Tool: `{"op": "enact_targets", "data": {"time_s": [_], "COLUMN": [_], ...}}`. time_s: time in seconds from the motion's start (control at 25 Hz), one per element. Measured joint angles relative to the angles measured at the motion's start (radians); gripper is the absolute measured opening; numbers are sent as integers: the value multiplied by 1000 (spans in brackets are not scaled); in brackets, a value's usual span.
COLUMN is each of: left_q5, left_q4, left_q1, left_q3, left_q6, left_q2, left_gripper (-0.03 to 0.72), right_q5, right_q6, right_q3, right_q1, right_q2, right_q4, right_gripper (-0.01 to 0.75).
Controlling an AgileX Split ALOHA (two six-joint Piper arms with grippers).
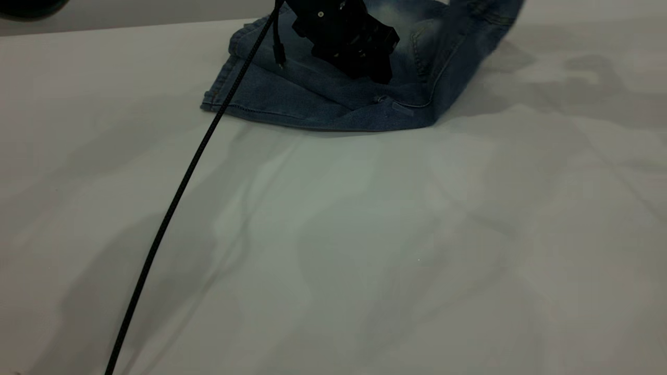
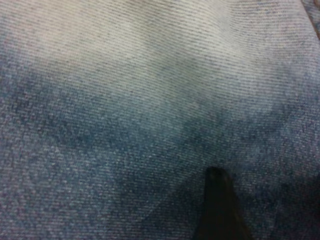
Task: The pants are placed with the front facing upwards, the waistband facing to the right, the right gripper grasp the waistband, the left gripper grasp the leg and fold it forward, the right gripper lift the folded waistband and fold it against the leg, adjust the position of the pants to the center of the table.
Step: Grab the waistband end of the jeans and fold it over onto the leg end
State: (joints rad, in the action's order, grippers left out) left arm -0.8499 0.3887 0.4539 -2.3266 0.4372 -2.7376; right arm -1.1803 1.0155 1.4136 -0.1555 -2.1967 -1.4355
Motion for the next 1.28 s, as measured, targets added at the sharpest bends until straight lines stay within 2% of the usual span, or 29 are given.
{"op": "enact_targets", "data": {"time_s": [0.16,0.4,0.72,0.96,1.28], "left_q5": [-23,-118,-366,-371,-370], "left_q4": [0,-39,-299,-511,-527], "left_q1": [0,-3,-3,-4,-4], "left_q3": [0,-43,-193,-200,-198], "left_q6": [0,0,-12,-85,-84], "left_q2": [7,63,89,63,-18], "left_gripper": [415,415,415,415,415], "right_q5": [6,13,14,-6,-17], "right_q6": [0,-1,-1,-1,-1], "right_q3": [0,0,0,0,0], "right_q1": [57,56,57,57,57], "right_q2": [10,10,11,12,12], "right_q4": [-7,-5,-5,-6,-5], "right_gripper": [49,49,49,49,49]}}
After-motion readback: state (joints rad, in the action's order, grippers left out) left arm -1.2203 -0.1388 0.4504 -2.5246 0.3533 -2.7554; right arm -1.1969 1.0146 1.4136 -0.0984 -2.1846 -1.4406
